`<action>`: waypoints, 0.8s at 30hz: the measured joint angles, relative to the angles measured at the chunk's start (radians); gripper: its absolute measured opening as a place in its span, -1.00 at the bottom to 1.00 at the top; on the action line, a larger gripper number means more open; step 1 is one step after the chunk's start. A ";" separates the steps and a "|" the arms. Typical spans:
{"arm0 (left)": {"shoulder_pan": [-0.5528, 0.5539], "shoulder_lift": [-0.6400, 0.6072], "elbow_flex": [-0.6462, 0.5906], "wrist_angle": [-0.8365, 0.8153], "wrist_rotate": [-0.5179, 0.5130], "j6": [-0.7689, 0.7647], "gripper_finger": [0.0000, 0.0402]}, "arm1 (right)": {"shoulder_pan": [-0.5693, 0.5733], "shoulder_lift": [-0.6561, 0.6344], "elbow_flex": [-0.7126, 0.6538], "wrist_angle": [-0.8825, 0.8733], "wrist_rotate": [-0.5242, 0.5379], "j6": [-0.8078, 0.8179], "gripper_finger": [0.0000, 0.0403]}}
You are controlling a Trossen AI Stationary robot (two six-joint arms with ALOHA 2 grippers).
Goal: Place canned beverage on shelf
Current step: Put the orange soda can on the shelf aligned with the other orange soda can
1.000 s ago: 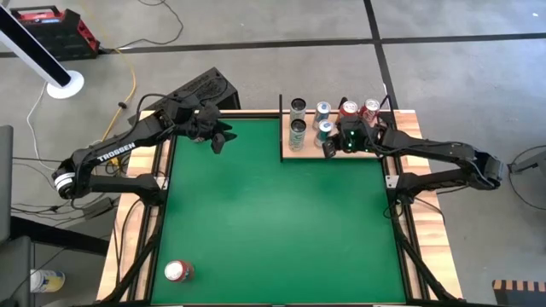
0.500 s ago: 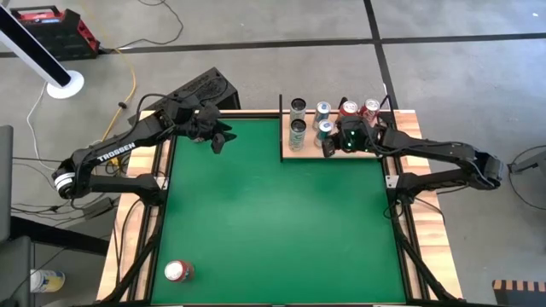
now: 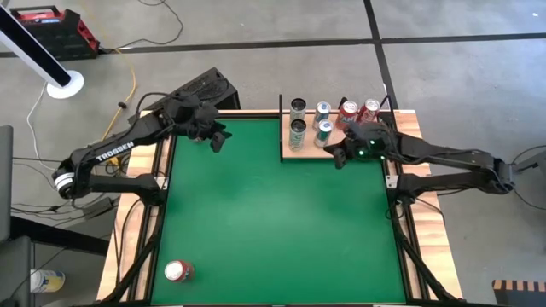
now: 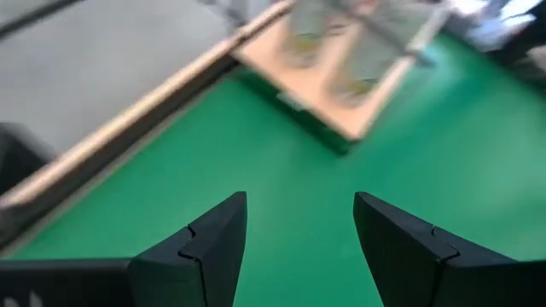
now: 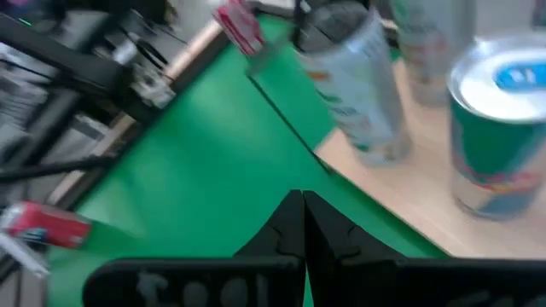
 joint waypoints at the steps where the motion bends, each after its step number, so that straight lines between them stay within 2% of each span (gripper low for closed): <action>1: 0.009 0.005 0.028 -0.046 -0.031 0.020 0.00 | 0.010 -0.011 0.000 0.012 0.007 0.005 -0.90; 5: 0.048 0.013 0.136 -0.198 -0.106 0.053 0.00 | 0.042 -0.038 0.000 0.058 0.035 0.006 -0.90; 8: 0.090 0.013 0.183 -0.279 -0.210 0.001 0.00 | 0.058 -0.036 0.000 0.072 0.051 0.006 -0.90; 10: 0.149 0.016 0.198 -0.314 -0.240 -0.036 0.00 | 0.062 -0.031 0.000 0.073 0.052 0.002 -0.90; 12: 0.223 0.030 0.209 -0.342 -0.213 -0.057 0.00 | 0.062 -0.020 0.000 0.074 0.051 0.000 -0.90; 17: 0.381 0.104 0.208 -0.404 -0.064 -0.070 0.01 | 0.062 0.012 0.000 0.072 0.051 -0.010 -0.90; 24: 0.405 0.187 0.208 -0.380 -0.056 -0.037 0.08 | 0.102 0.027 0.000 0.070 0.051 -0.021 -0.90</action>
